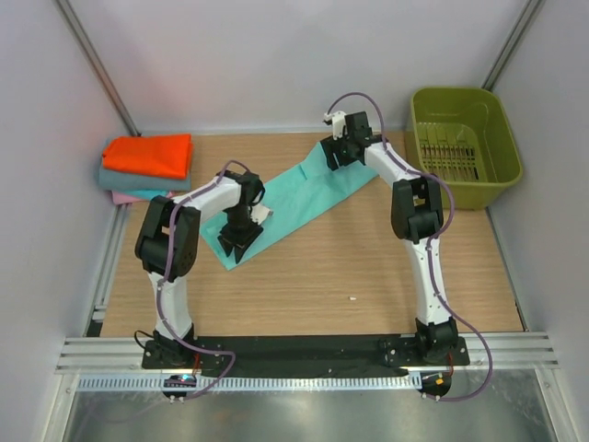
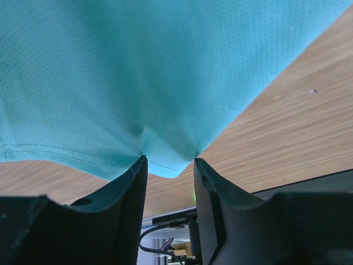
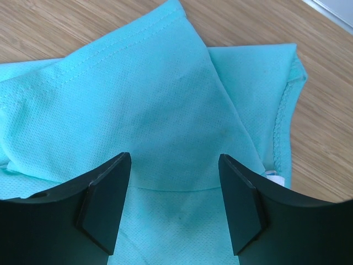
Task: Fold and stack the t-shirts
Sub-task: Fold the tshirt
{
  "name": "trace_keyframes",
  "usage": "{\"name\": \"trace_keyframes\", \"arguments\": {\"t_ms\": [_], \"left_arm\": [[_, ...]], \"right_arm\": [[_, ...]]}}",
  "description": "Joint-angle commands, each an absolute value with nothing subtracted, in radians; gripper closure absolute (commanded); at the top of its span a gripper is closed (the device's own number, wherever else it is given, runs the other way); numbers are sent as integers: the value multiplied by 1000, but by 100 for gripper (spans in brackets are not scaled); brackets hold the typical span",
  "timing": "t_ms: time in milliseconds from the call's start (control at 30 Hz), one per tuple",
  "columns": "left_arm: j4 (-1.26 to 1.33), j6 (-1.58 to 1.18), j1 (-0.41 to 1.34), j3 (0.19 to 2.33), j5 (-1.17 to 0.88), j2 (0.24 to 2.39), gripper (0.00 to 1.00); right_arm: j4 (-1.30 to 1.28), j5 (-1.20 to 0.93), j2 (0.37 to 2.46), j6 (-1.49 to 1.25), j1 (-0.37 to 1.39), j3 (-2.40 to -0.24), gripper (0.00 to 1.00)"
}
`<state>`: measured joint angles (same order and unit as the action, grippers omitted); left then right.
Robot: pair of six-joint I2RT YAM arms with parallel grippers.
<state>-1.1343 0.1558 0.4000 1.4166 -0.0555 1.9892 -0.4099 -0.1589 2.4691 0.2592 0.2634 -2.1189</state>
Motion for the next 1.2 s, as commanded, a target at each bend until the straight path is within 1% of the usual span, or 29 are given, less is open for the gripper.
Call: {"name": "trace_keyframes", "arguments": {"t_ms": [0, 133, 300, 367, 433, 733, 900, 1167], "left_arm": [[-1098, 144, 459, 1367, -9, 1922, 59], [-1083, 147, 489, 1351, 28, 1928, 59], [-1109, 141, 499, 1405, 46, 2023, 60], [-1124, 141, 508, 1417, 40, 2042, 66], [-1127, 140, 526, 1417, 44, 2054, 68], [-1149, 143, 590, 1402, 31, 2075, 84], [-1173, 140, 637, 1407, 3, 2059, 83], [-1195, 130, 767, 1430, -69, 2088, 83]], "right_arm": [[-387, -140, 2393, 242, 267, -2138, 29], [-391, -135, 2326, 221, 259, -2086, 28], [-413, -141, 2223, 190, 255, -1999, 27], [-417, -143, 2204, 184, 252, -1950, 27], [-420, -141, 2194, 187, 250, -1913, 27], [-456, -132, 2213, 175, 252, -1858, 27], [-523, -118, 2246, 190, 252, -1848, 27], [-517, -120, 2298, 198, 270, -1841, 27]]}}
